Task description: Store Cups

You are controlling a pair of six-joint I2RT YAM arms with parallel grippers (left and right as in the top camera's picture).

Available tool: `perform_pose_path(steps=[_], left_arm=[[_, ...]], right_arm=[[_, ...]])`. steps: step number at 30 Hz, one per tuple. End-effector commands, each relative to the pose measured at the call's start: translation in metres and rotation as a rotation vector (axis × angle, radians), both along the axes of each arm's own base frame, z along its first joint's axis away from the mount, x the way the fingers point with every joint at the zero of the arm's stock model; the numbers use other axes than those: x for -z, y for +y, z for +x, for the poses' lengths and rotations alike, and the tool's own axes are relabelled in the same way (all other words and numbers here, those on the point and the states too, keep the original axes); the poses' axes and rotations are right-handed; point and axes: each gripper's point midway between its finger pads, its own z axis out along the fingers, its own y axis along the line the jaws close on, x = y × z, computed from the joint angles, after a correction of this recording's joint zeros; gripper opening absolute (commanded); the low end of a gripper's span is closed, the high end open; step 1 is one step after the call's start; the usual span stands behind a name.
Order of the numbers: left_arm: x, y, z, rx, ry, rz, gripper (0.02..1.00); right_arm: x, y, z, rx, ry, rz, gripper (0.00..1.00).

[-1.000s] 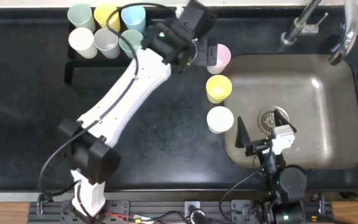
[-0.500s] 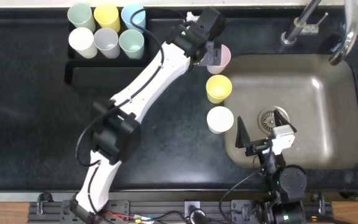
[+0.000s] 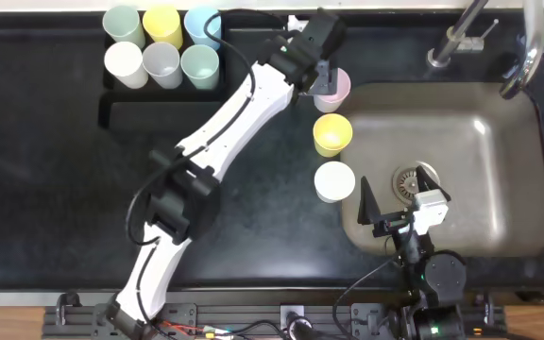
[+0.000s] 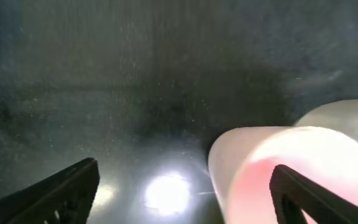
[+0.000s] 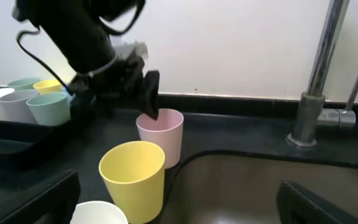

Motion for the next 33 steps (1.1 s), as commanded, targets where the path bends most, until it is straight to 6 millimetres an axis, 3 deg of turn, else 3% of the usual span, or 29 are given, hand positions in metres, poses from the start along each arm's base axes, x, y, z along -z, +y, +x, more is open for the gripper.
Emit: perform_pose_path(steps=[1, 22, 24, 30, 33], left_arm=[[0.004, -0.006, 0.002, 0.003, -0.006, 0.004, 0.855], [0.002, -0.017, 0.001, 0.03, 0.001, -0.048, 0.15], [0.002, -0.017, 0.001, 0.03, 0.002, -0.049, 0.045], [-0.002, -0.017, 0.001, 0.035, -0.004, -0.049, 0.034], [-0.026, -0.013, -0.003, 0.075, -0.044, -0.021, 0.034]], right_arm=[[0.003, 0.001, 0.0, -0.005, 0.0, 0.0, 0.998], [0.003, 0.001, 0.0, -0.005, 0.0, 0.0, 0.996], [0.003, 0.001, 0.0, -0.005, 0.0, 0.0, 0.998], [0.003, 0.001, 0.0, -0.005, 0.0, 0.0, 0.998], [0.003, 0.001, 0.0, -0.005, 0.0, 0.0, 0.998]])
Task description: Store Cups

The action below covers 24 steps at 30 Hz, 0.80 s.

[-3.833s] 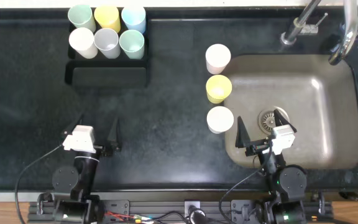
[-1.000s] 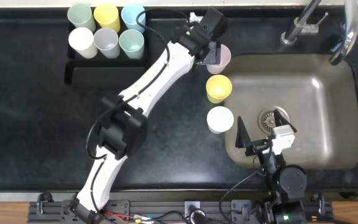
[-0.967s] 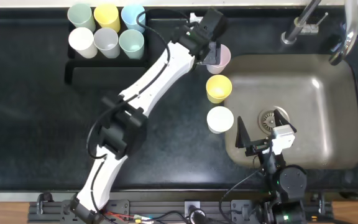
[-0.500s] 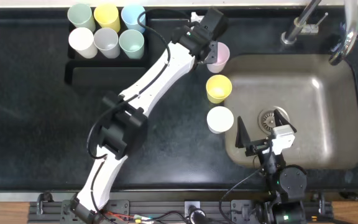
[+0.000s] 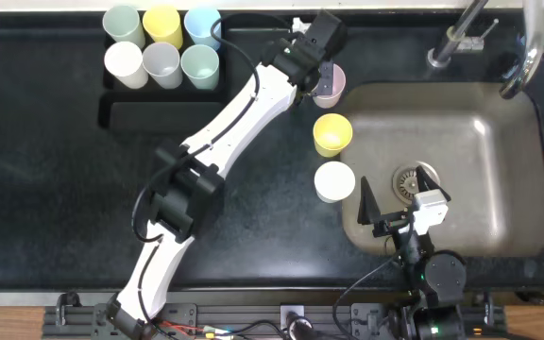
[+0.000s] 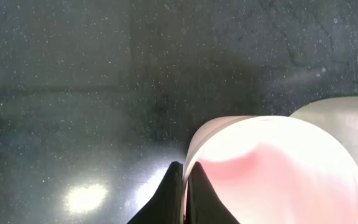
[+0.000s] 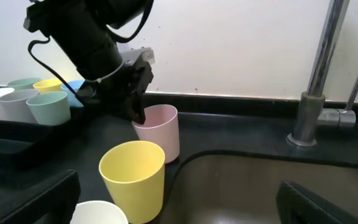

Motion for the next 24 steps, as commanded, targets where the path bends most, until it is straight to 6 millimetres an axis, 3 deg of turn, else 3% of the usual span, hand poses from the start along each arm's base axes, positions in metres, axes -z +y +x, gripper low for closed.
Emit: perform_pose_path(steps=[1, 9, 11, 14, 18, 24], left_arm=[[-0.043, 0.004, -0.006, 0.036, -0.073, 0.029, 0.034], [-0.175, 0.055, -0.031, -0.054, -0.279, 0.009, 0.034], [-0.205, 0.078, -0.044, -0.107, -0.331, 0.014, 0.036], [-0.236, 0.131, -0.072, -0.283, -0.38, 0.024, 0.036], [-0.238, 0.207, -0.111, -0.513, -0.345, -0.012, 0.034], [-0.206, 0.31, -0.147, -0.763, -0.266, -0.003, 0.034]], right_arm=[[0.004, 0.001, 0.0, -0.006, 0.001, 0.0, 0.998], [0.004, 0.001, 0.0, -0.006, 0.001, 0.0, 0.998], [0.004, 0.001, 0.0, -0.006, 0.001, 0.0, 0.998], [0.004, 0.001, 0.0, -0.006, 0.001, 0.0, 0.996], [0.004, 0.001, 0.0, -0.006, 0.001, 0.0, 0.996], [0.004, 0.001, 0.0, -0.006, 0.001, 0.0, 0.998]])
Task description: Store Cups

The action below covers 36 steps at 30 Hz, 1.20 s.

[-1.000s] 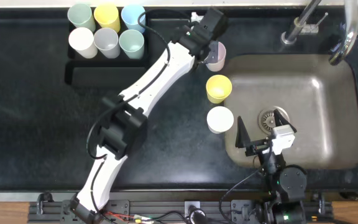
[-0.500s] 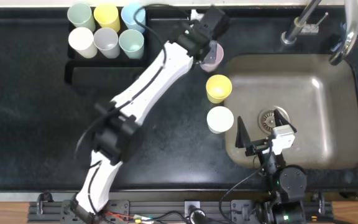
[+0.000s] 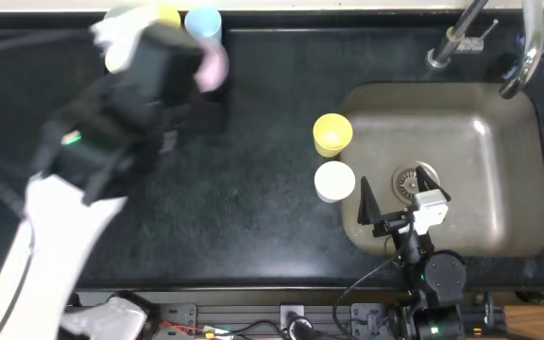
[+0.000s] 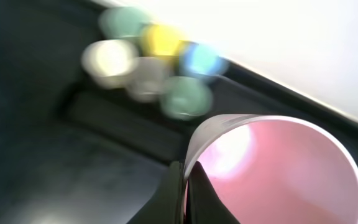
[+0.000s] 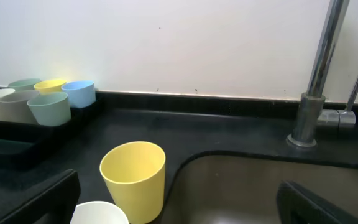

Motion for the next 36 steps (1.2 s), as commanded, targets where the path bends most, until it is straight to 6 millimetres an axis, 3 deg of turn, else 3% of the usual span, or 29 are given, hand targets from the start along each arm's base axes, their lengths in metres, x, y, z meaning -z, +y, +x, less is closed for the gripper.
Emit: perform_pose_path(steps=[1, 8, 11, 23, 36], left_arm=[[0.038, 0.062, -0.012, -0.201, 0.083, -0.03, 0.034], [0.071, 0.136, -0.015, -0.342, 0.191, -0.022, 0.034], [0.086, 0.152, -0.01, -0.387, 0.228, -0.063, 0.034], [0.147, 0.151, 0.032, -0.369, 0.344, -0.115, 0.034], [0.184, 0.153, 0.046, -0.371, 0.424, -0.102, 0.034]], right_arm=[[0.004, 0.001, 0.0, -0.006, 0.0, 0.0, 0.998], [0.004, 0.001, 0.0, -0.006, 0.0, 0.0, 0.996], [0.004, 0.001, 0.0, -0.006, 0.0, 0.0, 0.998], [0.004, 0.001, 0.0, -0.006, 0.0, 0.0, 0.998], [0.004, 0.001, 0.0, -0.006, 0.0, 0.0, 0.998]])
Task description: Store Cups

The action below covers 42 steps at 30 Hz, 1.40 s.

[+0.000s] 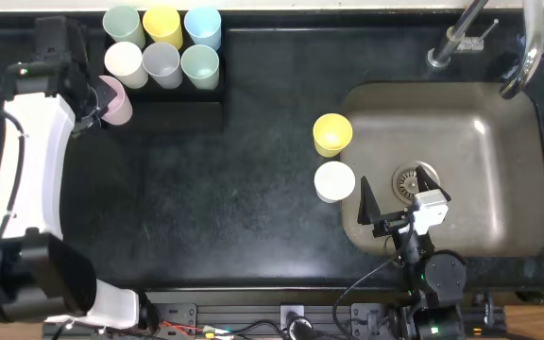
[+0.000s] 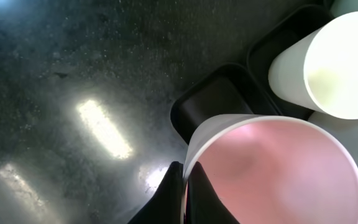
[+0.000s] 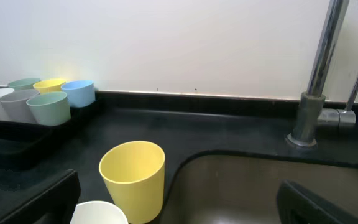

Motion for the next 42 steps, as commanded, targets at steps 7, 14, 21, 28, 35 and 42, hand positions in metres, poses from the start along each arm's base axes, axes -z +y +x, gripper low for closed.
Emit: perform_pose_path(steps=[7, 14, 21, 28, 35, 42], left_arm=[[0.016, 0.006, 0.006, 0.007, 0.035, 0.03, 0.034], [0.03, 0.007, 0.01, 0.01, 0.058, 0.029, 0.034], [0.034, 0.01, 0.014, 0.005, 0.059, 0.043, 0.036], [0.042, 0.01, 0.015, 0.006, 0.077, 0.04, 0.034], [0.053, 0.009, 0.016, 0.007, 0.105, 0.037, 0.034], [0.054, 0.01, 0.016, 0.007, 0.106, 0.037, 0.045]], right_arm=[[0.004, 0.001, 0.0, -0.005, 0.001, 0.0, 0.996], [0.004, 0.001, 0.0, -0.005, 0.001, 0.0, 0.998], [0.004, 0.001, 0.0, -0.005, 0.001, 0.0, 0.998], [0.004, 0.001, 0.0, -0.005, 0.001, 0.0, 0.998], [0.004, 0.001, 0.0, -0.005, 0.001, 0.0, 0.998], [0.004, 0.001, 0.0, -0.005, 0.001, 0.0, 0.998]])
